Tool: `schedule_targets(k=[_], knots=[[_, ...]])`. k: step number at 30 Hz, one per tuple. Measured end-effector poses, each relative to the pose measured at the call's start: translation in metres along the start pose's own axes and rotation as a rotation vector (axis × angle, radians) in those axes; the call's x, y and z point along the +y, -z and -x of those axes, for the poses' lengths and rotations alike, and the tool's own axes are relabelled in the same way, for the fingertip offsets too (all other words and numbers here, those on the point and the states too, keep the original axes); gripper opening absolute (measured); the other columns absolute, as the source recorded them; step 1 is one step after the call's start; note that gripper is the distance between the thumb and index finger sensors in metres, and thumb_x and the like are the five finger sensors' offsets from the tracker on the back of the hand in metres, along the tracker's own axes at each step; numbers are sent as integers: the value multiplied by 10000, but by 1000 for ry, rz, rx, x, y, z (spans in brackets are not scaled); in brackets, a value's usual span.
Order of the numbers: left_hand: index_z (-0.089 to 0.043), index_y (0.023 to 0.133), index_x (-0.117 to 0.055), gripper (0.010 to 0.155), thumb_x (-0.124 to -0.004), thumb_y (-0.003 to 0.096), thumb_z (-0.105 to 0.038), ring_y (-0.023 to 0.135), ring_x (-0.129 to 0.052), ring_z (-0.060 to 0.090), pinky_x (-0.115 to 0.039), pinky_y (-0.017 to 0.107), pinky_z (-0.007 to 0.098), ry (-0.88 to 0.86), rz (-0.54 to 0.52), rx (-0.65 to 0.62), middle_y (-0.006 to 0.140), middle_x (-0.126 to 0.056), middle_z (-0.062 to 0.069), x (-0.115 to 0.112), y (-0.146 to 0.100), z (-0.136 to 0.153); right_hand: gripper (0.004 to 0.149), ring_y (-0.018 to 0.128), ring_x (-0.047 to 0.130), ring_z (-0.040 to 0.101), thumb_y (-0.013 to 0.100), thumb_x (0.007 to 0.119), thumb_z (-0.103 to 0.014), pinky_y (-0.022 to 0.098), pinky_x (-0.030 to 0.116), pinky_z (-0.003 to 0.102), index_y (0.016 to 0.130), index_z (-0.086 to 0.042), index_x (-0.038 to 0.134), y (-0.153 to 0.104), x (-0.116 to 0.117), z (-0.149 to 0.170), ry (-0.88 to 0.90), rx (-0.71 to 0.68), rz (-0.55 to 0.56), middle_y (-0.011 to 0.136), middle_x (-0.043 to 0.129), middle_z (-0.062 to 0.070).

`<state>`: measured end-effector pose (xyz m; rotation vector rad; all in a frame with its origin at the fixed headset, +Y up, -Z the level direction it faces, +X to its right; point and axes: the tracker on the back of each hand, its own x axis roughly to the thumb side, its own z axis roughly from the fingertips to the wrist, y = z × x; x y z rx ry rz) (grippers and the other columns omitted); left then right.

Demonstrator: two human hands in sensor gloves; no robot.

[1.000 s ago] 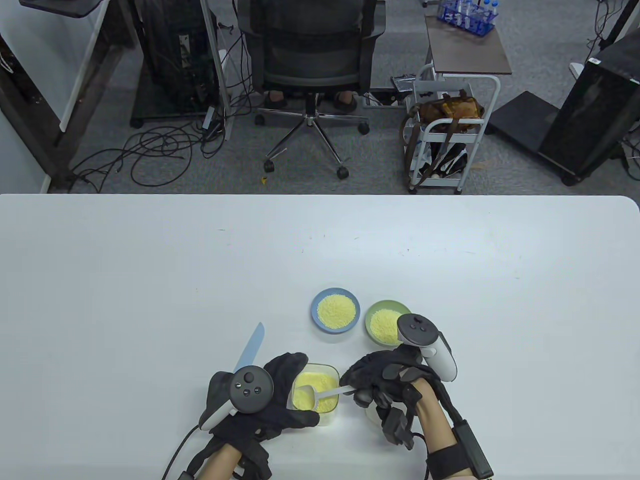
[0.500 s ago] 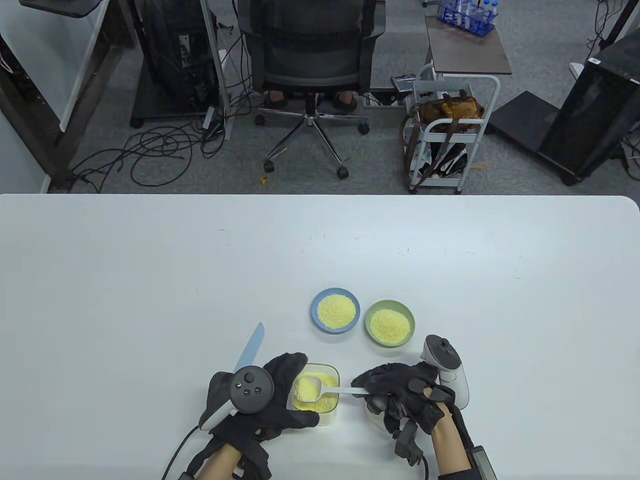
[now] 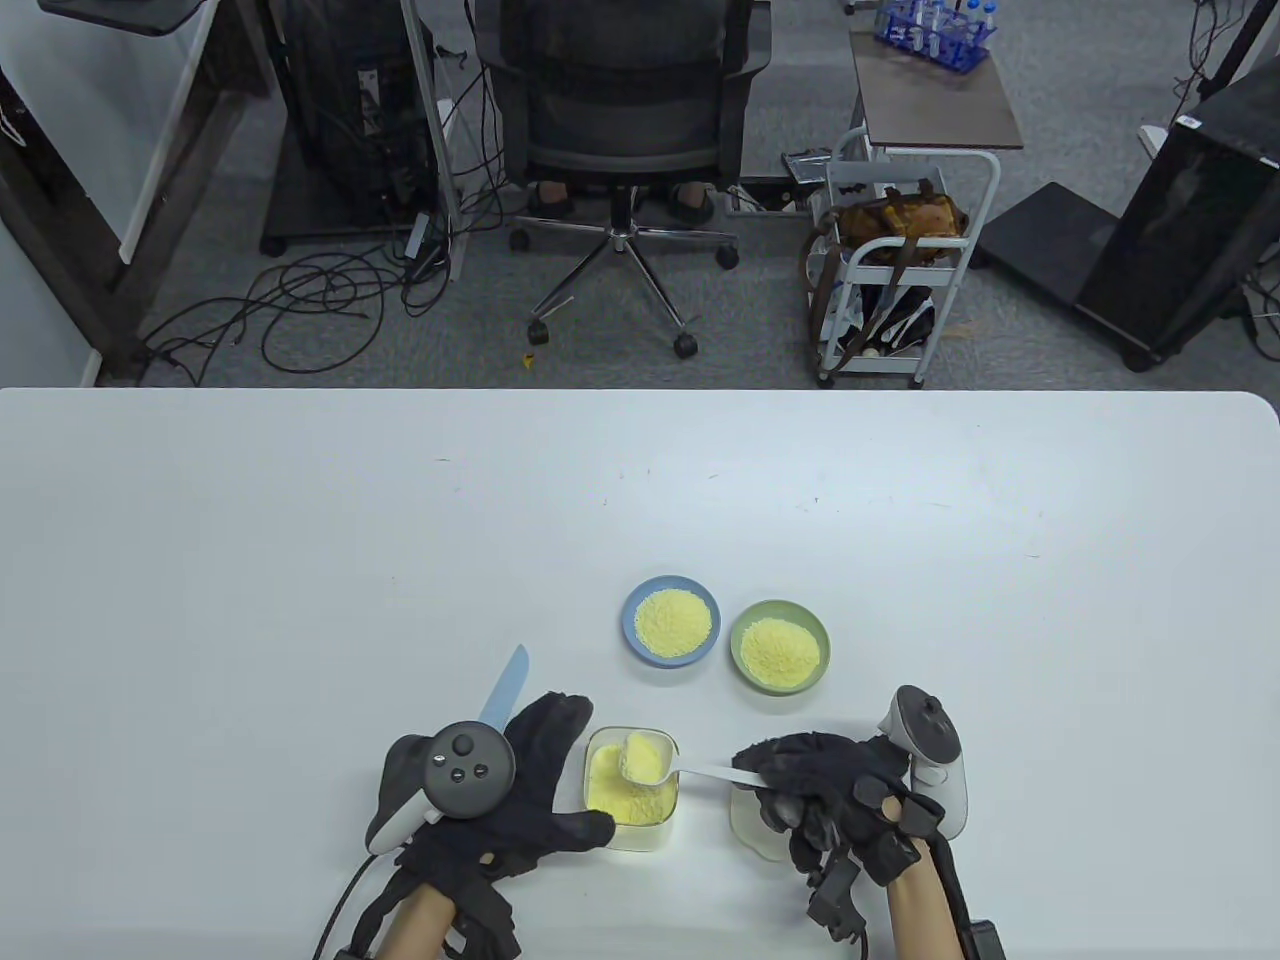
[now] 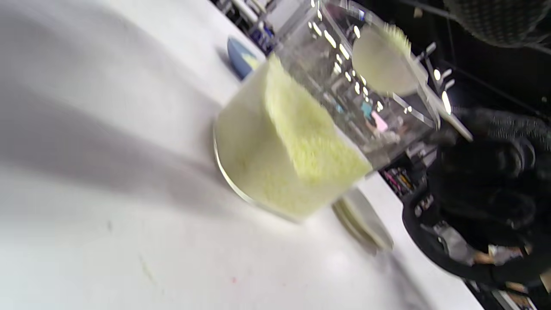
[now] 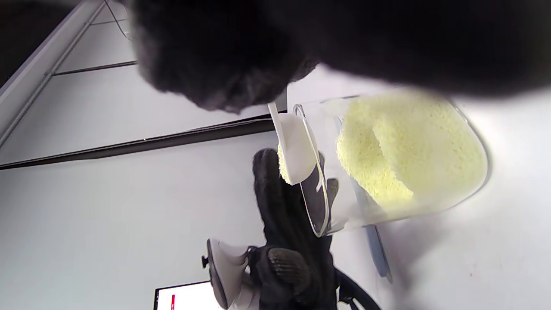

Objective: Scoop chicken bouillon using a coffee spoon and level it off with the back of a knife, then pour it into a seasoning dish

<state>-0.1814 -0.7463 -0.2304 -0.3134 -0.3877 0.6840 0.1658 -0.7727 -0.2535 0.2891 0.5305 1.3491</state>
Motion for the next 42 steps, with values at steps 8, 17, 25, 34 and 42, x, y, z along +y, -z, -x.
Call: schedule_targets(k=[8,17,25,34,42], knots=[[-171,1103,-348,881,-777,442,-564,1009,-645,386,-510,733,570,253,-55,467,1140,-492,201,24,-19,34,392,-72,877,-91,440,739,-155,-45,896,264,678,156,744,-5,4,-5,-4,-33,-7,251,939,186],[-126,1054,-502,810,-835,419,-501,816,-822,302,-644,640,489,421,27,774,1006,-692,188,25,-24,46,392,-71,877,-93,441,738,-158,-44,896,262,680,153,744,-8,5,-5,-2,-42,-15,252,939,183],[-154,966,-648,727,-869,372,-511,643,-909,237,-718,552,437,500,40,794,858,-788,134,19,-19,46,391,-70,877,-93,442,738,-159,-43,895,261,681,151,744,-9,5,-6,-2,-45,-18,254,940,181],[-136,831,-783,600,-888,366,-500,429,-1004,184,-803,416,387,524,29,759,645,-924,108,12,-15,41,392,-70,878,-93,442,739,-158,-43,896,262,681,152,743,-9,6,-6,-15,-31,-12,254,939,183],[-145,772,-799,576,-888,356,-532,362,-987,163,-801,387,388,494,70,754,570,-925,90,8,-12,40,392,-70,878,-93,442,739,-159,-43,896,262,681,152,743,-9,7,-5,-27,-23,-9,255,939,183]])
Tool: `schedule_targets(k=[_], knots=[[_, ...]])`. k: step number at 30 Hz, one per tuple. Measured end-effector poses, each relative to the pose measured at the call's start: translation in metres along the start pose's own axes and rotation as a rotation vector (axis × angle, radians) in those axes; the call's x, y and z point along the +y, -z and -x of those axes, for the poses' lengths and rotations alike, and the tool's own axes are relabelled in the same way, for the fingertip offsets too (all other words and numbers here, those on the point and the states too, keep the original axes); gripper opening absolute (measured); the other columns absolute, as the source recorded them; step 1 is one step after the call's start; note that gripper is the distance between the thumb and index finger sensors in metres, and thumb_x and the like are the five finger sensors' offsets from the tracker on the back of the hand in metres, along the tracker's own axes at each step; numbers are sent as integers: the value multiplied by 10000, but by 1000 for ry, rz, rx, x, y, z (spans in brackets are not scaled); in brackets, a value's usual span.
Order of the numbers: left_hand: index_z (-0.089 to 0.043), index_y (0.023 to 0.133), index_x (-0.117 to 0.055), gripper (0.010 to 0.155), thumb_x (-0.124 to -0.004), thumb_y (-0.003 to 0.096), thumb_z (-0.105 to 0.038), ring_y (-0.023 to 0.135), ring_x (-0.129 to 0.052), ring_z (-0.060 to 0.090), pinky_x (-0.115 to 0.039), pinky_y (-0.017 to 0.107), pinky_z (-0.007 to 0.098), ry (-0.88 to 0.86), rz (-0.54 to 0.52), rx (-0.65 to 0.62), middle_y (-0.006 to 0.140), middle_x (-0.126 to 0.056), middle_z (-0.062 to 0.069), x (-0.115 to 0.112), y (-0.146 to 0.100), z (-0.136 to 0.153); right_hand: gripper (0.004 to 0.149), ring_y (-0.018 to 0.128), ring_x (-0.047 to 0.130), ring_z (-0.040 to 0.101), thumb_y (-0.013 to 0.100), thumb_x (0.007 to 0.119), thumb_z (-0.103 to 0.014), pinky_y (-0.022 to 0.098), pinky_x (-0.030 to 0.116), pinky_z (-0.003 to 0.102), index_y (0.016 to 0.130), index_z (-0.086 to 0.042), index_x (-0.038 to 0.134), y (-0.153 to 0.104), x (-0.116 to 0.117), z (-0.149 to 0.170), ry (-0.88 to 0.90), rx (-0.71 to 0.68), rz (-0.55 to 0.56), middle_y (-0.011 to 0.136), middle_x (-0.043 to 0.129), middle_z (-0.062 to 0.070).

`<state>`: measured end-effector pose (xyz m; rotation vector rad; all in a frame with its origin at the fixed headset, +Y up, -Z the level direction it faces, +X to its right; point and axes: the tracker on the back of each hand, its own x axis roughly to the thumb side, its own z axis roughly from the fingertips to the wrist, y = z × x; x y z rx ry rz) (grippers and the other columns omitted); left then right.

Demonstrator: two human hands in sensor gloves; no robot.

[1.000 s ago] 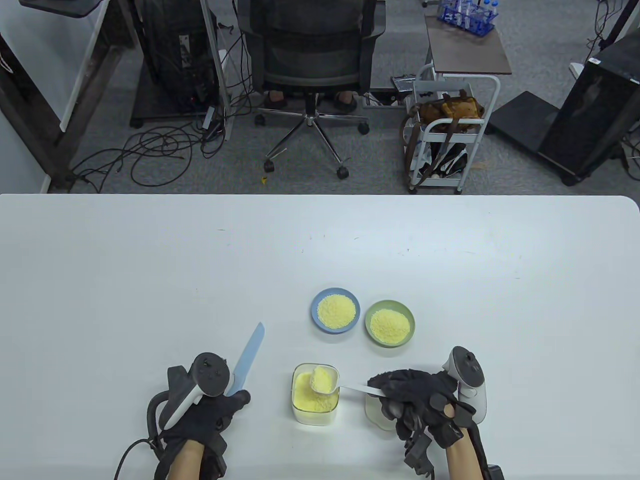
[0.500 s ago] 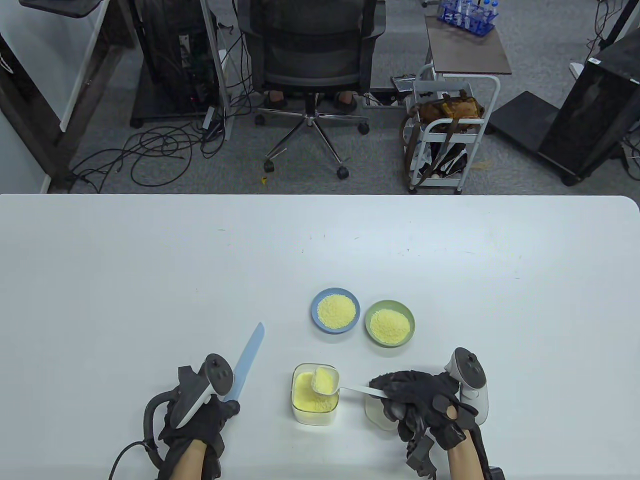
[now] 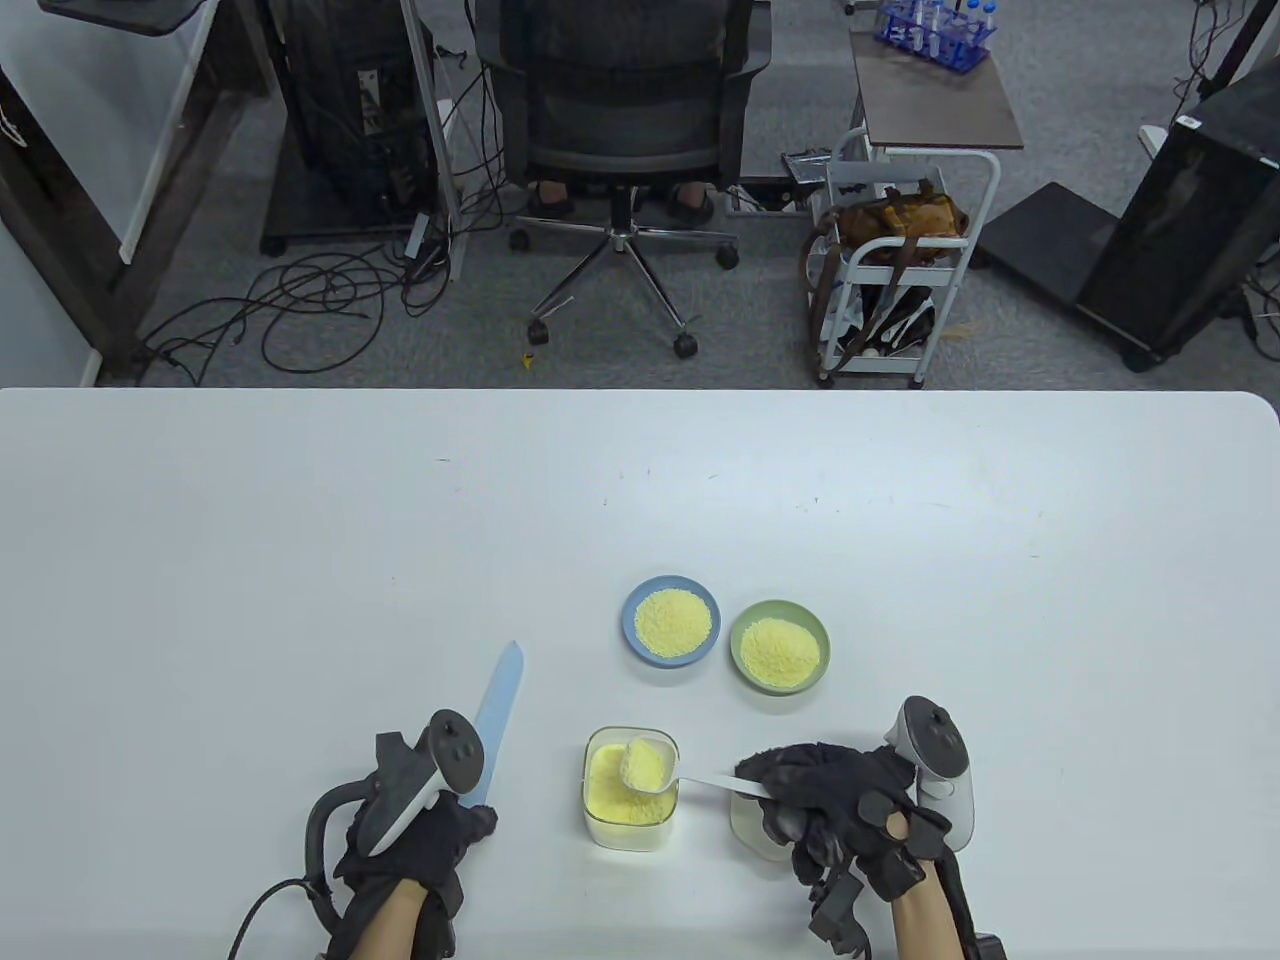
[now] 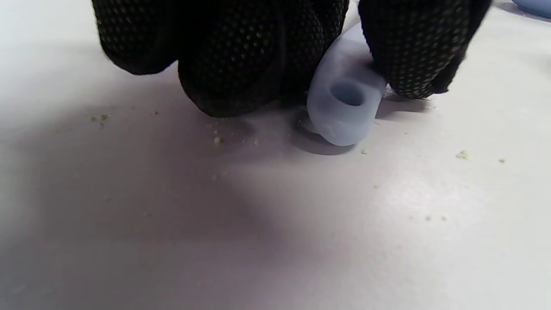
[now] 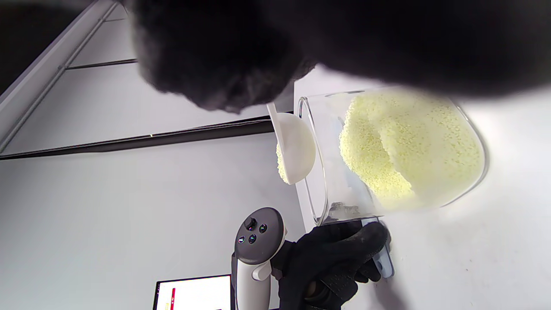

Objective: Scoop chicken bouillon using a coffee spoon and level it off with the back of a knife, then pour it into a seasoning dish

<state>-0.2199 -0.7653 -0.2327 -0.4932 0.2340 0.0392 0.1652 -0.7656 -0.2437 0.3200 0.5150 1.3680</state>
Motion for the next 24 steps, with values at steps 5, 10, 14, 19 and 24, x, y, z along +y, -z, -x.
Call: schedule_targets(k=[5,10,14,19,24], knots=[[-168,713,-834,487,-889,372,-512,309,-996,154,-813,356,377,-27,1,-29,516,-949,73,-1,1,0,393,-70,878,-91,442,739,-158,-42,895,264,681,154,742,0,0,0,-8,6,5,255,938,185],[-168,699,-865,458,-912,376,-489,305,-1013,164,-821,348,378,-166,42,-127,514,-977,82,4,-4,-1,393,-70,878,-91,441,739,-158,-43,895,264,681,153,742,0,0,1,-11,10,12,255,938,185],[-169,692,-873,451,-915,377,-490,299,-1016,162,-823,345,376,-282,-85,-230,506,-983,83,25,-26,-1,393,-70,879,-90,442,739,-158,-42,895,264,681,154,741,0,0,0,-14,7,17,255,938,185],[-156,695,-879,453,-925,383,-482,297,-1013,170,-818,343,380,-504,-9,-535,504,-984,95,37,-49,-14,395,-65,880,-90,444,736,-158,-35,897,265,687,154,735,0,1,-1,-24,2,20,264,935,189],[-155,697,-881,450,-928,388,-479,298,-1013,171,-816,347,381,-422,37,-665,506,-984,98,35,-64,-37,397,-62,881,-89,446,734,-158,-31,898,267,689,156,729,0,1,-1,-34,-3,31,271,933,195]])
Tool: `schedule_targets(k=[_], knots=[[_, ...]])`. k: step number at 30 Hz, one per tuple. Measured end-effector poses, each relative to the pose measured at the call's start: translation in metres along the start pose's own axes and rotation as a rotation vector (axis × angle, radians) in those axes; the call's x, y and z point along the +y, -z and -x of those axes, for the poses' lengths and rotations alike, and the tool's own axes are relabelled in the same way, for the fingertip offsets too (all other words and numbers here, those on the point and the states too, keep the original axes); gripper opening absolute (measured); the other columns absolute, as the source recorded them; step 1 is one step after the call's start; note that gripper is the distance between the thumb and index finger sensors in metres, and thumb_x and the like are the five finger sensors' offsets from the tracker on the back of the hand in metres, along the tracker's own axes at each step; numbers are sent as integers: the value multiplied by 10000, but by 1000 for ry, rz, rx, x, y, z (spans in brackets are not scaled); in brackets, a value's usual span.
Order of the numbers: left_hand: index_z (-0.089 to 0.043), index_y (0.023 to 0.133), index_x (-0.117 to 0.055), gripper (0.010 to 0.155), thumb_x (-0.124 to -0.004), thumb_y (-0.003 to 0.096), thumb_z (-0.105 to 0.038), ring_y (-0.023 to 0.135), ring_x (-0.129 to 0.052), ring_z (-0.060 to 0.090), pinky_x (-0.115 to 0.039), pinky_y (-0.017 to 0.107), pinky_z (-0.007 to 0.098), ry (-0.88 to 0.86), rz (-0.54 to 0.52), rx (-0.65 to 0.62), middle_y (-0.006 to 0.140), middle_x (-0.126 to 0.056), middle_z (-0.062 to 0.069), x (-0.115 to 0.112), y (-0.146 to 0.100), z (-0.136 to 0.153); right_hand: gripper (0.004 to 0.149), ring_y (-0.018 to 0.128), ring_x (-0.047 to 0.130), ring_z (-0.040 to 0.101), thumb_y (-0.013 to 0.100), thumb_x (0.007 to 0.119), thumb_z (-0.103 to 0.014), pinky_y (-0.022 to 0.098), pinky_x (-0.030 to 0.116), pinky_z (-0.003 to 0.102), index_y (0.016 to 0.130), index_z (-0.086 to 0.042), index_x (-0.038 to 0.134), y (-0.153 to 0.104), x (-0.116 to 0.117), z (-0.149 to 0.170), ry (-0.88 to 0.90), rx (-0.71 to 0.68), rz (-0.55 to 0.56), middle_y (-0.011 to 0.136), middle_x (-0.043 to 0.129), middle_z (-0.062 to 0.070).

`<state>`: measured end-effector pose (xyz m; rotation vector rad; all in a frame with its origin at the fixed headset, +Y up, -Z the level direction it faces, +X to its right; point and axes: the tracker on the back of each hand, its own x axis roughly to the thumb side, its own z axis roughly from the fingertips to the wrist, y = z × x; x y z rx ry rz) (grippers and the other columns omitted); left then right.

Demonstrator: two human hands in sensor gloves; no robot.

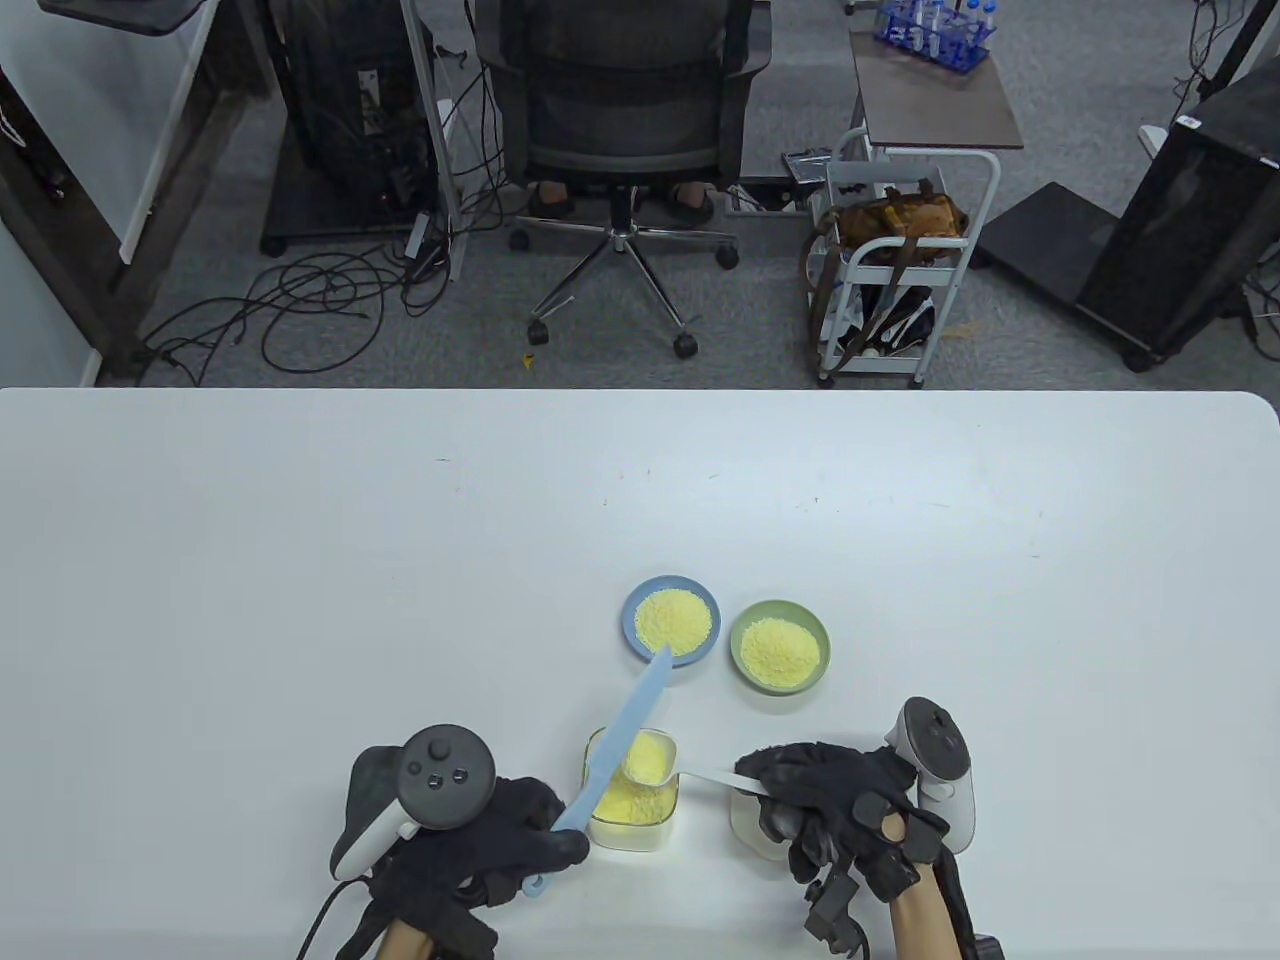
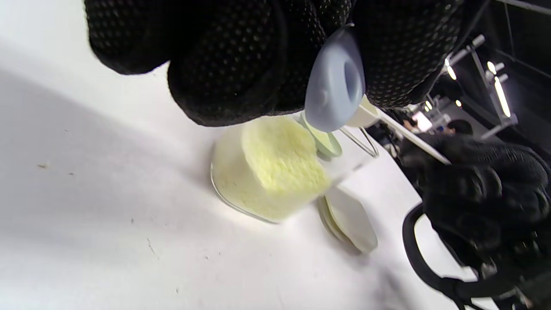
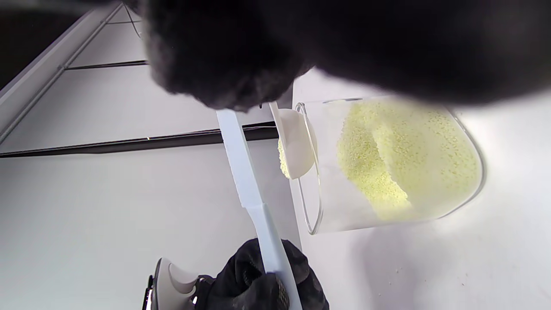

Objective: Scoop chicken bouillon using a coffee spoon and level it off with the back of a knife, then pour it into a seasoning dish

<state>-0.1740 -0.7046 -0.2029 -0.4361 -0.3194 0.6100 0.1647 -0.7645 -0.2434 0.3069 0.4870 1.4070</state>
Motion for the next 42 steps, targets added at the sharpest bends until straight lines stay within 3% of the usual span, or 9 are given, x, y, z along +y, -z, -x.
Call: schedule_targets(k=[8,26,30,34,42], knots=[[-152,693,-884,450,-925,387,-480,291,-1015,168,-820,339,379,87,32,26,497,-988,97,-13,6,-8,399,-63,886,-86,444,735,-152,-33,901,271,684,167,725,0,2,-1,-4,-13,-13,272,933,205],[-151,710,-876,445,-915,404,-471,310,-1014,172,-816,353,382,-7,24,117,518,-984,100,7,2,20,400,-68,884,-85,440,738,-156,-38,896,269,682,162,733,-4,1,-6,-44,-23,-7,266,934,203],[-153,728,-866,454,-904,401,-465,335,-1017,178,-814,365,385,-78,-70,208,544,-980,105,15,1,40,400,-67,884,-86,440,738,-158,-37,895,270,683,161,733,-4,1,-6,-44,-25,-7,268,935,202],[-154,732,-861,462,-897,392,-464,346,-1019,183,-814,369,385,-48,-170,387,555,-978,105,15,6,64,400,-65,885,-84,442,736,-159,-34,895,270,685,159,732,-4,1,-7,-41,-27,-10,271,934,202],[-155,720,-864,472,-901,366,-465,337,-1019,181,-815,363,383,68,-190,571,546,-978,99,4,19,88,400,-64,885,-84,443,736,-160,-32,894,271,687,157,731,-4,2,-7,-37,-32,-18,273,934,202]])
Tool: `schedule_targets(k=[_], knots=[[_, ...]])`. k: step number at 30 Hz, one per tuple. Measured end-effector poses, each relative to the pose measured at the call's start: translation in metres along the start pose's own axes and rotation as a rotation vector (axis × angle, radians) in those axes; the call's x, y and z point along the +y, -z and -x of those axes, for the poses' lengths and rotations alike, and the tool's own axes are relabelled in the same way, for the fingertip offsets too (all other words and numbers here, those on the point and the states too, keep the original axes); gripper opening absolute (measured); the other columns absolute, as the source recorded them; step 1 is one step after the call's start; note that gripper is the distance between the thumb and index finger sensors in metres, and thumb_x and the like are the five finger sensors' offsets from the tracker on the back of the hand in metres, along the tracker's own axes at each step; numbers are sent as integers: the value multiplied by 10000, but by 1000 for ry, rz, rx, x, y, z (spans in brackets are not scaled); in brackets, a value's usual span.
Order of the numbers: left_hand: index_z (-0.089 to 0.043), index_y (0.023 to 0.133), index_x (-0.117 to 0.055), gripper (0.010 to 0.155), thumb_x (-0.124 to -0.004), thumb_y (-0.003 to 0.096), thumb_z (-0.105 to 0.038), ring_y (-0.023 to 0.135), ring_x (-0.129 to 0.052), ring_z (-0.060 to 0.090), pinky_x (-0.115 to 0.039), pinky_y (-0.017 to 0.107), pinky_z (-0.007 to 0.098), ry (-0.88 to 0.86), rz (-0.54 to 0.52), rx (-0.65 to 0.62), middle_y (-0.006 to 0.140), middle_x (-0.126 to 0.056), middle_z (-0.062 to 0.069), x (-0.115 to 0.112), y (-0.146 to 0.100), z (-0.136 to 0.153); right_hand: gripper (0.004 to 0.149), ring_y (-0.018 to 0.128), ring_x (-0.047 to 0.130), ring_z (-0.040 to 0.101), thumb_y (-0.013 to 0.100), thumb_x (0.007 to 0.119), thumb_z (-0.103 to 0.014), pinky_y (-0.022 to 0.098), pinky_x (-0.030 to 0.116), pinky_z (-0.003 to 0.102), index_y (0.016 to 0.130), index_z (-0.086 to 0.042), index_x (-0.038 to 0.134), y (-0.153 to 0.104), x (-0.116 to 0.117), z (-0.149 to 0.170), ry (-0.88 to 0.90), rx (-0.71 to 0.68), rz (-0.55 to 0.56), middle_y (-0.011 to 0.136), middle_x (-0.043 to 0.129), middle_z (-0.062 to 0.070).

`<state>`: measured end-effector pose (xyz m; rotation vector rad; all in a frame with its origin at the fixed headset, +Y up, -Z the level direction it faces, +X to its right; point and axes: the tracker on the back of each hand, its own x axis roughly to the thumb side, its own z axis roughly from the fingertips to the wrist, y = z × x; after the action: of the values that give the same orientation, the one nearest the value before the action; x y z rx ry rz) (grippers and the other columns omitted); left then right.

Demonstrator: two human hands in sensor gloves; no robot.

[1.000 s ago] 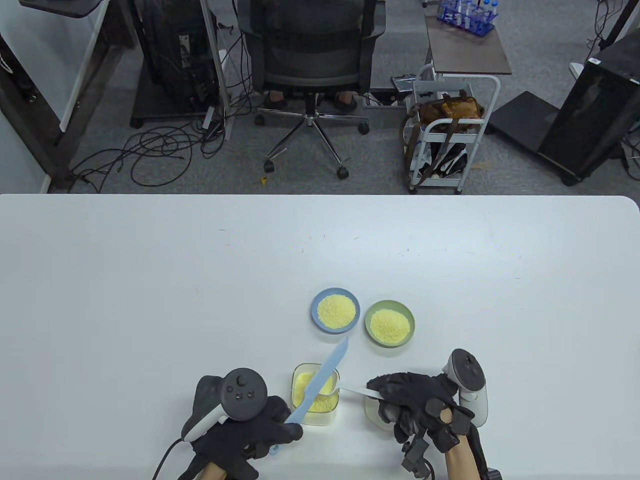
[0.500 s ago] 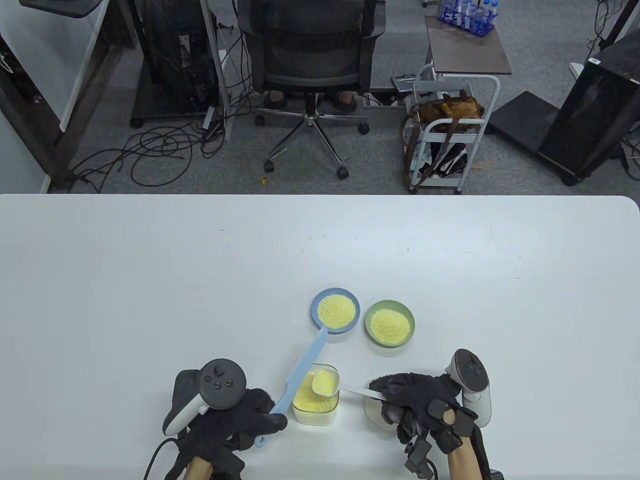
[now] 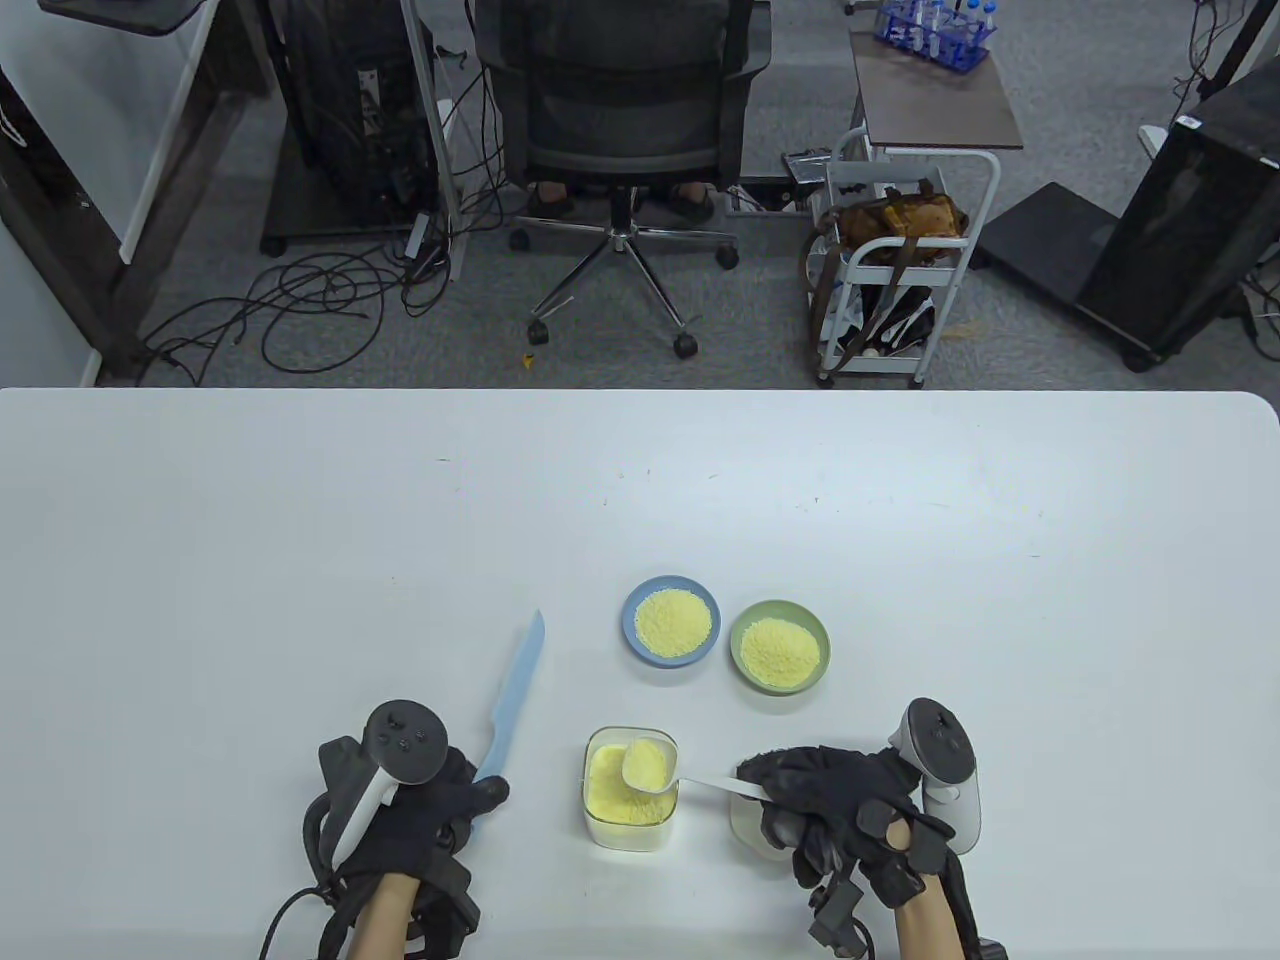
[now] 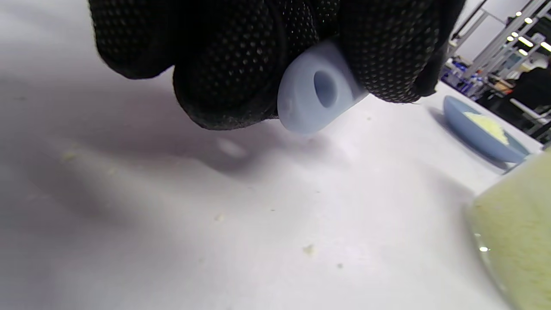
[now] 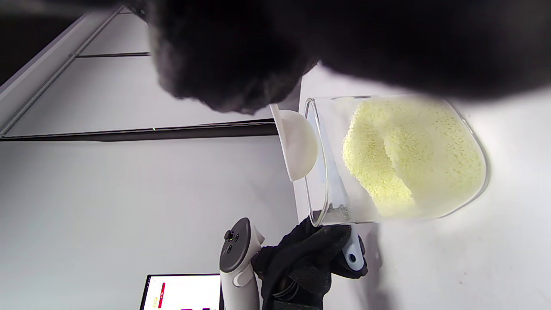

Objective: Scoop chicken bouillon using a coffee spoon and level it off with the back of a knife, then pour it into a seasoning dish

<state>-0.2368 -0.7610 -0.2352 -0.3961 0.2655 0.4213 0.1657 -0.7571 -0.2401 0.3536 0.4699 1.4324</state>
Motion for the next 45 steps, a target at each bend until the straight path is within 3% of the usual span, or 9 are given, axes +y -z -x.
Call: schedule_targets(k=[9,20,26,30,33,37,39,41,45], knots=[[-143,675,-924,459,-868,344,-456,270,-1032,182,-826,317,375,50,-61,51,478,-1013,106,-5,5,3,401,-64,885,-83,443,736,-161,-32,893,272,688,157,731,0,1,-1,2,-6,-6,274,934,203],[-219,624,-888,464,-877,266,-514,290,-979,158,-801,361,386,206,-113,102,469,-965,49,-8,5,3,401,-62,885,-79,444,736,-162,-28,892,275,692,153,731,0,1,-1,-3,-6,-8,279,933,204],[-197,717,-871,553,-886,274,-527,373,-1003,177,-802,404,396,218,-118,66,558,-971,76,-6,-2,-1,401,-60,886,-79,445,736,-163,-26,891,275,693,152,730,-1,0,-1,13,-11,-8,280,933,204],[-193,783,-847,605,-881,290,-541,483,-1020,207,-797,463,421,118,-267,-19,657,-970,80,6,-15,-4,401,-60,886,-80,445,735,-165,-26,891,273,694,150,731,-3,-3,-2,26,-20,5,281,933,201],[-179,900,-767,696,-810,343,-595,640,-993,258,-765,539,454,78,-359,-57,811,-915,114,8,-21,-6,401,-58,886,-81,447,735,-166,-24,892,274,696,149,729,-5,-9,-2,45,-25,26,283,933,200],[-182,1087,-453,897,-690,378,-678,970,-739,378,-581,702,574,87,-348,-65,1097,-594,205,5,-18,-5,401,-56,886,-81,448,734,-168,-22,892,273,697,146,729,-9,-20,1,76,-29,74,286,933,199],[-225,1119,-245,968,-626,384,-726,1117,-381,447,-327,749,683,90,-273,-72,1183,-287,216,1,-15,-4,402,-54,887,-82,449,733,-171,-18,892,272,701,143,728,-11,-28,4,98,-24,104,290,933,197],[-234,1111,-130,1000,-572,387,-762,1133,-264,461,-259,741,706,95,-250,-87,1187,-165,226,-2,-13,-3,402,-46,889,-82,454,730,-172,-11,894,273,706,141,723,-14,-38,11,140,-10,150,298,932,196],[-252,1100,-73,1012,-555,384,-780,1139,-171,456,-212,736,714,116,-209,-88,1182,-87,211,-6,-11,-2,404,-24,894,-70,468,721,-175,16,893,284,729,133,704,-17,-55,22,169,21,244,329,923,201]])
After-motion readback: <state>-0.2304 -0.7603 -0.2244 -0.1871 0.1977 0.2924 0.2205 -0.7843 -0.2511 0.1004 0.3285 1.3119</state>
